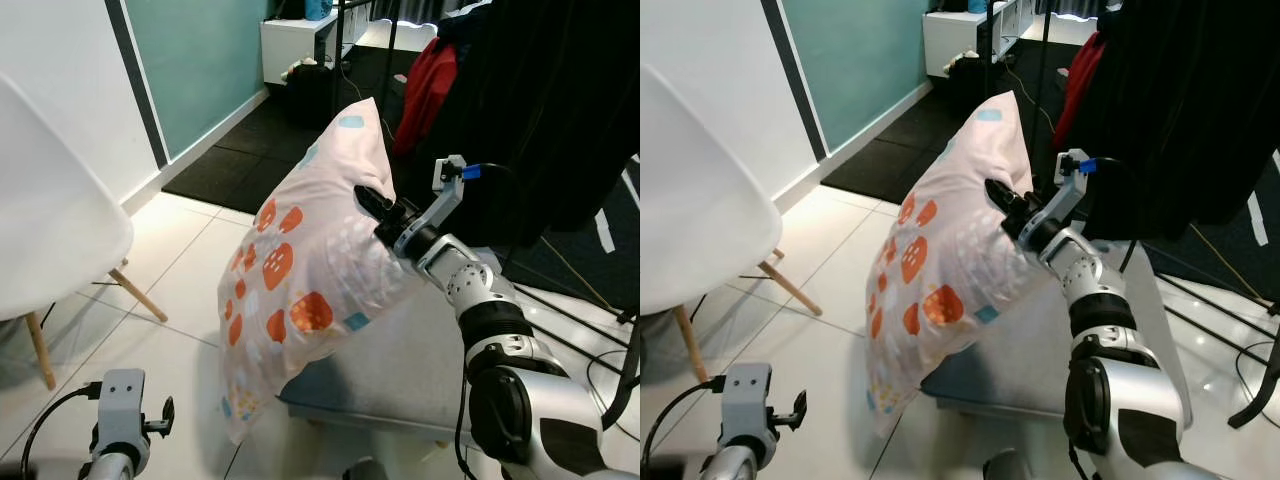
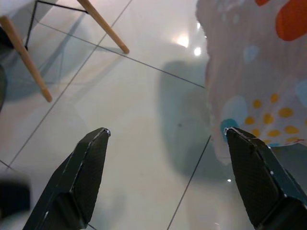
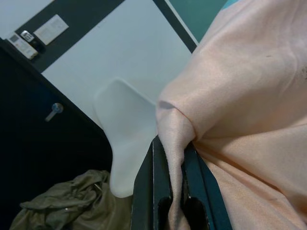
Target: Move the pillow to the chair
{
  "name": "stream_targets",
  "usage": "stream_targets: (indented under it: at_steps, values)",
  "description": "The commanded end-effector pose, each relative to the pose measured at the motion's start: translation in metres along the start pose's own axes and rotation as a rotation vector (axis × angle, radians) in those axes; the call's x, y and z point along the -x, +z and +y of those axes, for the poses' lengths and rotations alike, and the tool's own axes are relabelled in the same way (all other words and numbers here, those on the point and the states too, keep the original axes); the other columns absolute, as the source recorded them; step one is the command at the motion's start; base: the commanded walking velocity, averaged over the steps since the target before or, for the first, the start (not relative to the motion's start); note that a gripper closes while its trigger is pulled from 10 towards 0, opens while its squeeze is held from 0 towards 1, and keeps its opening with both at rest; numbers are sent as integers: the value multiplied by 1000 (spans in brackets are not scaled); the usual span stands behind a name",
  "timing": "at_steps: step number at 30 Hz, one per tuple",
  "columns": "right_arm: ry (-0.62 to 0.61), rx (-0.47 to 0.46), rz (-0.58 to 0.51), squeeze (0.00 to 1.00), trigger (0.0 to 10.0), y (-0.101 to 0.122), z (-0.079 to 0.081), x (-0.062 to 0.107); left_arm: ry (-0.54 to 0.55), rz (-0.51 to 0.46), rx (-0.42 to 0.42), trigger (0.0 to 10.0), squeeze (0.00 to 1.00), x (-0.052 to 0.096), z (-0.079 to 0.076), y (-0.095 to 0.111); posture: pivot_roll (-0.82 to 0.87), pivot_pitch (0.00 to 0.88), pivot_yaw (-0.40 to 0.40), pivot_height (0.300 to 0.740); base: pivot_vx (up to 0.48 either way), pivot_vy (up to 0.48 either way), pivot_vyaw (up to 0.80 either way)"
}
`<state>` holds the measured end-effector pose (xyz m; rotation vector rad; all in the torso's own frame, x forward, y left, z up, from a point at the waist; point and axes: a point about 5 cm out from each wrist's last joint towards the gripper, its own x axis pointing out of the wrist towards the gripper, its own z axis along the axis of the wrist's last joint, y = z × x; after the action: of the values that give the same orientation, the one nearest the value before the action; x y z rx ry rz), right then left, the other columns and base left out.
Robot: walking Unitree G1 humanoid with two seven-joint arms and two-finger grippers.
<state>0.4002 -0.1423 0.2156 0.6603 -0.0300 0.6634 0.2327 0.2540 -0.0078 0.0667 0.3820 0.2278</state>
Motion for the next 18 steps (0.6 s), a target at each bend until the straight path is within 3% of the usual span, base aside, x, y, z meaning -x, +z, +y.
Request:
stream_targets:
  at_steps: [1, 18]
  values:
    - [80, 25, -71, 0, 0, 15, 12, -5, 10, 35, -3, 10000, 0, 4, 4, -9, -148, 30, -34, 648, 0, 0, 0]
    - [109, 28, -23, 0, 0, -2, 20, -10, 14, 40, -8, 10000, 0, 6, 5, -13, -144, 10, -37, 721, 0, 0, 0]
